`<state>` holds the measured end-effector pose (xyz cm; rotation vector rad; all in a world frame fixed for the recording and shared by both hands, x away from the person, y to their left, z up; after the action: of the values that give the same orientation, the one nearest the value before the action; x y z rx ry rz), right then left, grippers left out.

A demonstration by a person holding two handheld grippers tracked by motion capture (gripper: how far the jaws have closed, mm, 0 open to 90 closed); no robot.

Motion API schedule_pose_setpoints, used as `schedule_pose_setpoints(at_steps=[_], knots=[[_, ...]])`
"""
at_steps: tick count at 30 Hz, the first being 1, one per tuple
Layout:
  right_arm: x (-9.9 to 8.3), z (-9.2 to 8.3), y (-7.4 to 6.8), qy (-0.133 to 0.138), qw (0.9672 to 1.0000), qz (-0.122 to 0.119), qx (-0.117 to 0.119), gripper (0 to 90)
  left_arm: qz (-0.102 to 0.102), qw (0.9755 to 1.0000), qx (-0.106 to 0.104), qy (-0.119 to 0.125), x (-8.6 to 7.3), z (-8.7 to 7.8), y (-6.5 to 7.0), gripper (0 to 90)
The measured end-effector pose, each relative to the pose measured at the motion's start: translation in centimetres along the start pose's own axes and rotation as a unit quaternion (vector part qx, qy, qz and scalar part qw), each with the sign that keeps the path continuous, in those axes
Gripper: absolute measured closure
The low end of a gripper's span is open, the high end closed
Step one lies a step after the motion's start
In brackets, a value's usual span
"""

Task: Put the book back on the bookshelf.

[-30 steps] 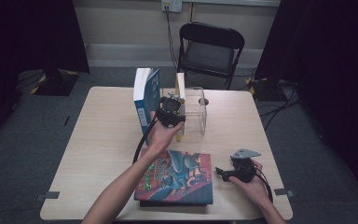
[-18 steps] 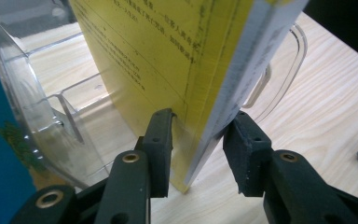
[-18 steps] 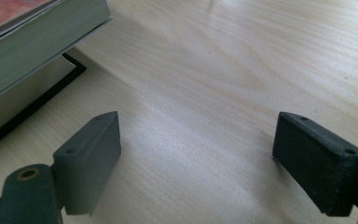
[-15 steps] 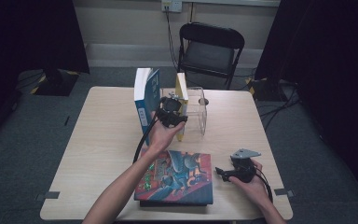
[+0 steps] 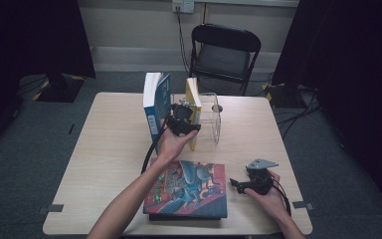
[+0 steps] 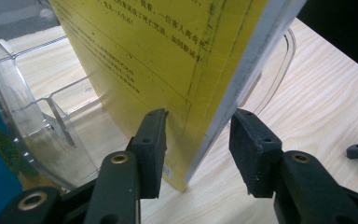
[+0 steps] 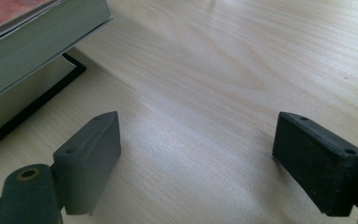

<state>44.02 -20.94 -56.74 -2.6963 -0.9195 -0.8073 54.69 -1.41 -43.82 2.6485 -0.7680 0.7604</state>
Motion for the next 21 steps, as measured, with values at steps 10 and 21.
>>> schedule_pose_setpoints(at_steps=[10, 21], knots=[[0.0, 0.0, 0.0, 0.0, 1.0, 0.0, 0.0, 14.8, 0.002, 1.0, -0.003, 0.004, -0.5, -0.14, -0.24, 46.3], [0.0, 0.0, 0.01, 0.0, 1.0, 0.0, 0.0, 14.8, 0.009, 0.9999, -0.007, 0.011, -0.95, -0.98, -0.57, 42.0]])
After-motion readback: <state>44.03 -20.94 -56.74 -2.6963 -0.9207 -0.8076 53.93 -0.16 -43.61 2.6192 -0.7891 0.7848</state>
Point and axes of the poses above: each handheld gripper's, and its own axes: z roughly forward along the jaws, x roughly out of its top, y roughly to its right, the point moved 10 cm from there along z, roughly forward along the jaws, and after that the axes turned 14 degrees about -y, right-handed, at the moved point
